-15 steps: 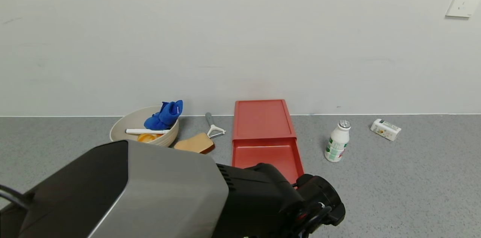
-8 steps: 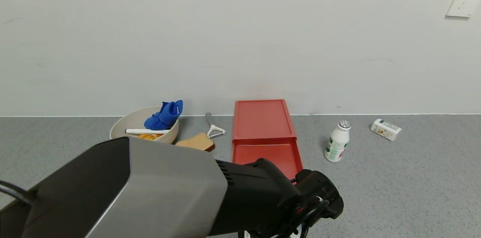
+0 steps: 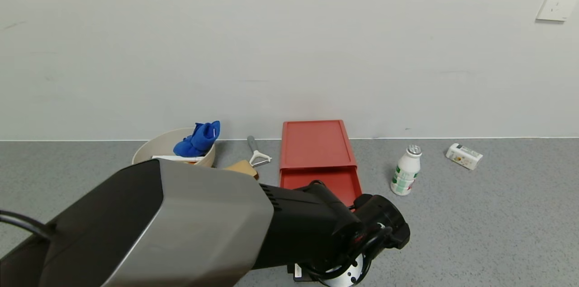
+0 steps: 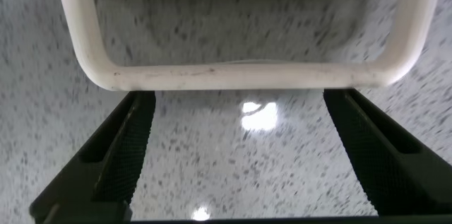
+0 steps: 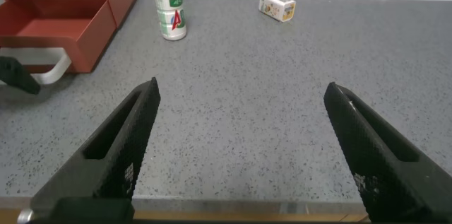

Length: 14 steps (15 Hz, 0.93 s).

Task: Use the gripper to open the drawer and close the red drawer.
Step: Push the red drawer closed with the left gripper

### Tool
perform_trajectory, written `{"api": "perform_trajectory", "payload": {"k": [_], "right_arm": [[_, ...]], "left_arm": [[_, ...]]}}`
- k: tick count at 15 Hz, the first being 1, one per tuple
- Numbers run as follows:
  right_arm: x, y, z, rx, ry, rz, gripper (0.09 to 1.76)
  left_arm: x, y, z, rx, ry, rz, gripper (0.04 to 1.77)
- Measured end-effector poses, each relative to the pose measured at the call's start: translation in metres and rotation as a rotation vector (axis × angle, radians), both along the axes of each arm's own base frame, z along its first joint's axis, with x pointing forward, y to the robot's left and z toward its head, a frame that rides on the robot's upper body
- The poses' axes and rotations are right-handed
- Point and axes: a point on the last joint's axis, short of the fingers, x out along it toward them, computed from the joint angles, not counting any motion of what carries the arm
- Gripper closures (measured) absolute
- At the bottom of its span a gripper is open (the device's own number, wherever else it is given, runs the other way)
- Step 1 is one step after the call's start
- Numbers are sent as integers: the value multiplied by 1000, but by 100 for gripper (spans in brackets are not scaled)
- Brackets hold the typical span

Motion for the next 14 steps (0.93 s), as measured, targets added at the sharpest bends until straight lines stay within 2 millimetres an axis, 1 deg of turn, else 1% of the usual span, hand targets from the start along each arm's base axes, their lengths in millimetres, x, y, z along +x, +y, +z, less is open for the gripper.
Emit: {"api": "perform_trajectory", "payload": {"k": [7,10,11,14], "right_arm": [[0,0,0,0,0,0,14],[0,0,0,0,0,0,14],[0,0,0,0,0,0,14],[0,0,0,0,1,1,14]], "left_arm": [[22,4,-4,10,-4,-3,9],[28,4,-3,11,-10,-13,9],[35,2,2,-18,-55,-9,9],[36,2,2,-6,-49,-26,9]]}}
